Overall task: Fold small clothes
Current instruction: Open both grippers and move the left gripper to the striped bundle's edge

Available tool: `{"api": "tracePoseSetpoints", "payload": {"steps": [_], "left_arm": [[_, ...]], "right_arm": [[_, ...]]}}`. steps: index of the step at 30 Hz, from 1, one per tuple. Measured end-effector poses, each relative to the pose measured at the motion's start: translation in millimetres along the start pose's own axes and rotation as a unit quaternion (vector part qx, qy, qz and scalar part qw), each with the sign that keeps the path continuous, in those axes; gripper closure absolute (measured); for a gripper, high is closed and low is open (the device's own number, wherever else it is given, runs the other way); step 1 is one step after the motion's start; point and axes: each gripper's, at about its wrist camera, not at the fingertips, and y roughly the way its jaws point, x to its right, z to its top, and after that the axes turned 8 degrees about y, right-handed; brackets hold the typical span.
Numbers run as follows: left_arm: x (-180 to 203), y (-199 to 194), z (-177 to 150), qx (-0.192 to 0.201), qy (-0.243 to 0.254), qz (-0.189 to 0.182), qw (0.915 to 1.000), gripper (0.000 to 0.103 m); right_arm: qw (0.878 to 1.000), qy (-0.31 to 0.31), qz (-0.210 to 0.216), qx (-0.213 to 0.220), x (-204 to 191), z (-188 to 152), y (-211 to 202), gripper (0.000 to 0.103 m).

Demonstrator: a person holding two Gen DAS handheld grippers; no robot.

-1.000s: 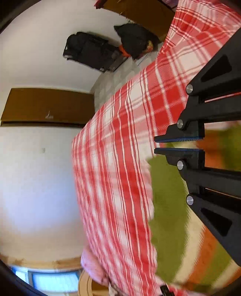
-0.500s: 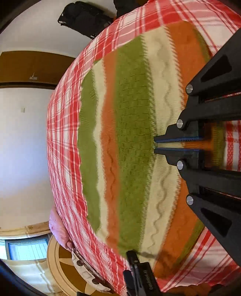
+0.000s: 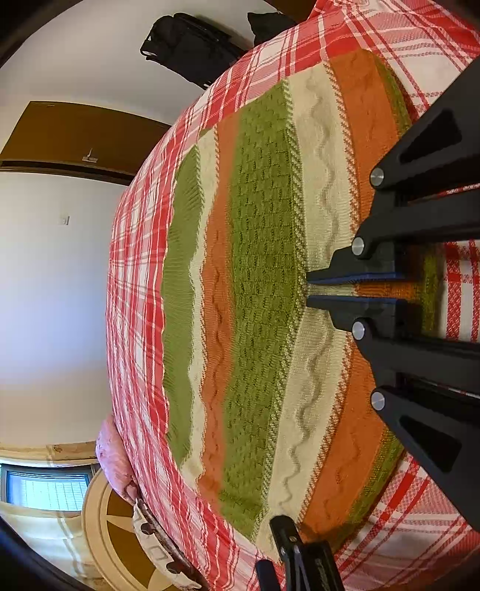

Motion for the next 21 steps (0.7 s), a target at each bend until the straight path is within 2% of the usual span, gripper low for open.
{"api": "tracePoseSetpoints", "payload": {"steps": [3,5,6,7,8,10,12,14,16,18,21], "left_arm": [[-1,-5,-6,-0.004,-0.014,-0.006,0.9999,0.016],[1,-9,-8,-0.004,-0.016,-0.013,0.9998,0.015],[2,-11,-9,-0.003,-0.015,-0.015,0.9998,0.012],[2,-13,-9,-0.001,-0.015,-0.017,0.9997,0.009],[2,-16,-10,0.004,-0.017,-0.023,0.9996,0.008],[-2,-20,-13,0.010,-0.031,-0.038,0.9988,0.008],[-14,-21,-19,0.011,-0.067,-0.069,0.9953,0.007],[-31,-14,-27,0.000,-0.123,-0.117,0.9854,0.007],[-39,-6,-34,-0.015,-0.160,-0.146,0.9762,0.007],[-45,-4,-40,-0.012,-0.186,-0.173,0.9672,0.007],[-46,-7,-42,0.007,-0.198,-0.200,0.9594,0.007]], "right_arm": [[0.999,0.022,0.027,-0.004,7,1,0,0.094],[0.996,0.052,0.072,-0.012,19,1,0,0.071],[0.990,0.071,0.121,-0.019,25,2,0,0.041],[0.984,0.078,0.161,-0.025,27,1,-1,0.018],[0.979,0.077,0.189,-0.030,25,0,-2,0.016],[0.985,0.046,0.162,-0.027,12,-4,-9,0.016],[0.990,0.020,0.138,-0.022,0,-10,-15,0.016],[0.992,0.009,0.125,-0.024,-7,-15,-15,0.016],[0.993,0.000,0.115,-0.024,-10,-16,-13,0.016],[0.993,-0.001,0.114,-0.025,-8,-17,-9,0.016],[0.993,-0.004,0.113,-0.021,-9,-19,-9,0.015]]}}
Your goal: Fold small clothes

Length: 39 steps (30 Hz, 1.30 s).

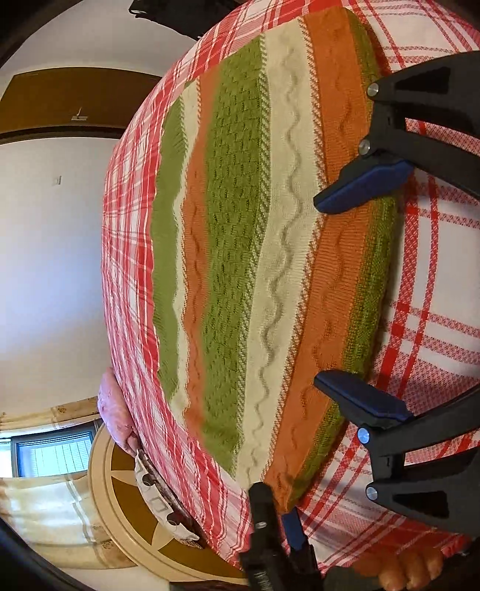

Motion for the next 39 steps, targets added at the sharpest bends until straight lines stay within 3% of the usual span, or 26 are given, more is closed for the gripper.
{"api": "tracePoseSetpoints", "payload": {"steps": [5,8,10,12,15,17,23,28,34,39], "left_arm": [[2,6,38,0.013,0.011,-0.011,0.9998,0.007],[1,11,70,0.028,0.020,-0.045,0.9984,0.007],[3,25,85,0.023,0.040,-0.025,0.9986,0.007],[7,51,93,0.001,0.069,0.031,0.9971,0.007],[6,76,83,-0.053,0.064,0.026,0.9962,0.011],[18,73,72,-0.027,0.096,0.049,0.9938,0.011],[35,73,56,-0.010,0.129,0.041,0.9907,0.025],[30,70,66,-0.005,0.120,0.027,0.9924,0.067],[37,71,61,0.007,0.134,0.047,0.9899,0.071],[26,65,65,0.002,0.088,0.010,0.9961,0.081]], "right_arm": [[1.000,0.002,0.006,0.003,1,-1,-1,0.015],[1.000,0.009,0.016,0.005,4,-2,-2,0.014],[1.000,0.010,0.019,0.006,5,-1,-3,0.014],[1.000,0.012,0.021,0.006,6,-1,-3,0.014],[1.000,0.014,0.025,0.008,6,-2,-4,0.014],[1.000,0.013,0.024,0.009,6,-2,-3,0.014],[1.000,0.001,0.016,0.008,3,-3,-2,0.012],[1.000,0.005,0.021,0.011,4,-3,-3,0.011],[1.000,0.001,0.018,0.012,1,-5,-3,0.011],[1.000,0.000,0.015,0.011,0,-5,-3,0.011]]}}
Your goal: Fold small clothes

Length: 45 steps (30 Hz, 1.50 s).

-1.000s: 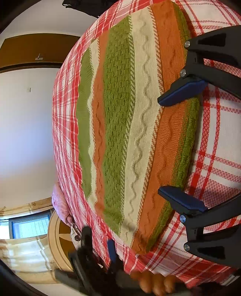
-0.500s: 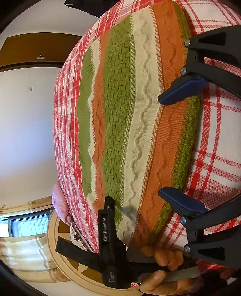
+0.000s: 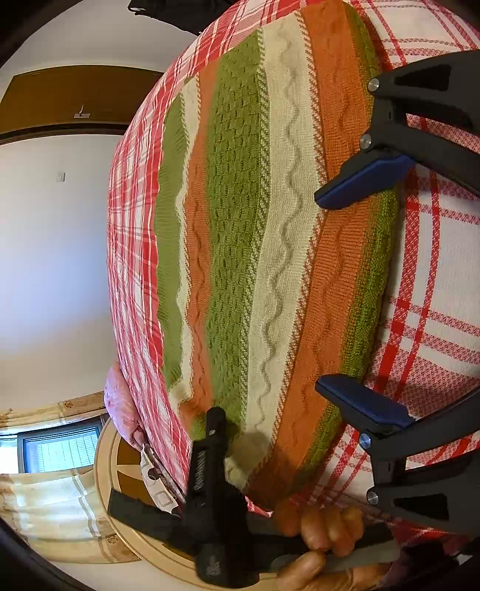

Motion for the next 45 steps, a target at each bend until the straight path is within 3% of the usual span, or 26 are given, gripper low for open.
{"api": "tracePoseSetpoints", "payload": {"steps": [3,7,11,15,18,19,21,27,30,33,40,45], "left_arm": [[-18,-4,1,0.002,-0.063,-0.061,0.9962,0.082],[-12,-8,5,0.007,-0.050,-0.070,0.9963,0.083],[-20,-7,9,0.015,-0.087,-0.123,0.9885,0.081],[-37,14,6,-0.018,-0.137,-0.110,0.9843,0.069],[-38,16,1,-0.015,-0.145,-0.111,0.9832,0.069],[-34,14,2,-0.014,-0.134,-0.101,0.9858,0.073],[-23,10,3,-0.012,-0.098,-0.075,0.9923,0.078],[-16,6,8,-0.016,-0.076,-0.055,0.9955,0.082],[-14,4,9,-0.011,-0.070,-0.048,0.9963,0.082],[-11,4,8,-0.010,-0.063,-0.037,0.9973,0.082],[-11,10,8,-0.018,-0.048,-0.017,0.9985,0.076],[3,5,13,-0.017,-0.018,0.014,0.9996,0.084]], "right_arm": [[1.000,-0.004,-0.004,0.001,-1,-1,1,0.011],[1.000,-0.003,-0.002,0.002,-1,-1,0,0.011],[1.000,-0.001,0.001,0.003,0,-1,0,0.011],[1.000,-0.003,-0.002,0.000,-1,-1,1,0.011],[1.000,-0.003,-0.007,-0.007,-3,4,1,0.015],[1.000,0.005,-0.005,0.002,-3,8,-3,0.049],[1.000,0.013,-0.002,0.013,-4,22,-4,0.095],[0.998,0.050,-0.029,0.017,1,80,35,0.094],[0.996,0.083,-0.013,0.009,5,102,63,0.094],[0.996,0.080,-0.015,-0.026,1,100,100,0.094],[0.997,0.061,-0.032,-0.028,-7,103,102,0.094],[0.997,0.024,-0.069,-0.026,-20,102,103,0.094]]}}
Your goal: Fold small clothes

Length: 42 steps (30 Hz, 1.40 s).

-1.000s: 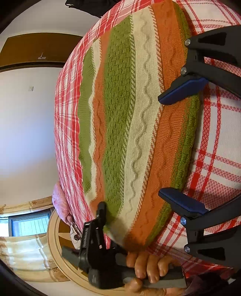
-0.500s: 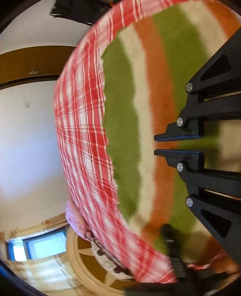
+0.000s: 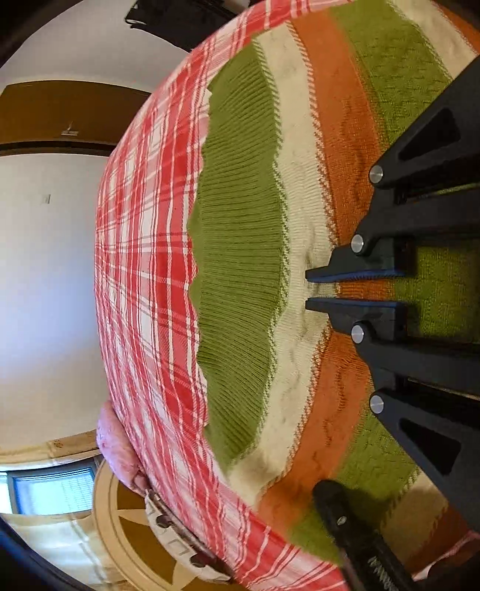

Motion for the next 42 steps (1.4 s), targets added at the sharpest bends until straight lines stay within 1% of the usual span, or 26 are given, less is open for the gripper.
{"api": "tracePoseSetpoints", "payload": {"steps": [2,4,8,9,10,11,13,15,17,18,20,22,25,27,29,33,34,35,37,38,39,40,41,42], "left_arm": [[6,-7,3,0.007,0.005,0.003,1.0000,0.085],[13,-15,6,0.018,0.012,-0.003,0.9998,0.086],[30,-32,12,0.040,0.033,-0.011,0.9986,0.086],[32,-33,13,0.043,0.036,-0.012,0.9984,0.086],[35,-33,14,0.043,0.038,-0.012,0.9983,0.086],[37,-32,14,0.042,0.039,-0.012,0.9983,0.086],[39,-29,14,0.035,0.034,-0.013,0.9987,0.087],[40,-31,14,0.036,0.030,-0.015,0.9988,0.087],[42,-36,16,0.041,0.033,-0.018,0.9985,0.087],[44,-38,17,0.043,0.036,-0.019,0.9983,0.087],[49,-40,19,0.044,0.042,-0.018,0.9980,0.087],[55,-39,20,0.042,0.046,-0.017,0.9979,0.087],[69,-42,19,0.046,0.060,-0.017,0.9970,0.088],[80,-47,20,0.051,0.071,-0.018,0.9960,0.088],[90,-50,20,0.057,0.081,-0.019,0.9949,0.088],[121,-52,19,0.063,0.111,-0.022,0.9915,0.088],[130,-52,17,0.064,0.120,-0.024,0.9904,0.088],[143,-51,15,0.064,0.130,-0.029,0.9890,0.088],[156,-47,12,0.062,0.140,-0.036,0.9875,0.088],[167,-44,8,0.058,0.148,-0.045,0.9862,0.088],[173,-41,6,0.057,0.151,-0.050,0.9856,0.088],[182,-38,1,0.055,0.159,-0.055,0.9843,0.088],[194,-33,-6,0.051,0.171,-0.061,0.9820,0.088],[201,-31,-12,0.049,0.180,-0.064,0.9803,0.090]], "right_arm": [[1.000,0.008,0.009,-0.002,5,0,-1,0.094],[1.000,0.009,0.016,-0.008,7,1,-5,0.094],[0.998,0.046,0.043,0.028,19,-9,-38,0.094],[0.998,0.037,0.044,0.016,17,-16,-36,0.094],[0.998,0.029,0.046,-0.014,15,-23,-26,0.094],[0.998,0.022,0.051,-0.009,14,-26,-25,0.094],[0.998,0.028,0.055,-0.024,16,-22,-26,0.094],[0.995,0.066,0.073,-0.022,25,-25,-35,0.094],[0.992,0.084,0.092,-0.029,30,-38,-42,0.094],[0.992,0.082,0.092,-0.026,30,-44,-46,0.094],[0.994,0.068,0.090,-0.007,29,-59,-58,0.094],[0.991,0.082,0.103,0.005,33,-64,-67,0.094],[0.980,0.146,0.137,0.014,62,-59,-77,0.094],[0.970,0.184,0.159,0.017,83,-50,-78,0.094],[0.962,0.206,0.178,0.013,102,-41,-76,0.094],[0.954,0.228,0.195,0.011,128,-36,-78,0.094],[0.948,0.240,0.210,0.011,138,-35,-79,0.094],[0.939,0.258,0.228,0.009,149,-35,-79,0.094],[0.926,0.285,0.246,0.002,165,-35,-75,0.093],[0.925,0.291,0.245,-0.003,173,-33,-74,0.091],[0.926,0.290,0.243,-0.004,177,-33,-75,0.077],[0.927,0.288,0.241,-0.002,181,-32,-77,0.055],[0.928,0.288,0.234,0.002,186,-32,-79,0.055],[0.930,0.293,0.223,0.003,192,-33,-80,0.052]]}}
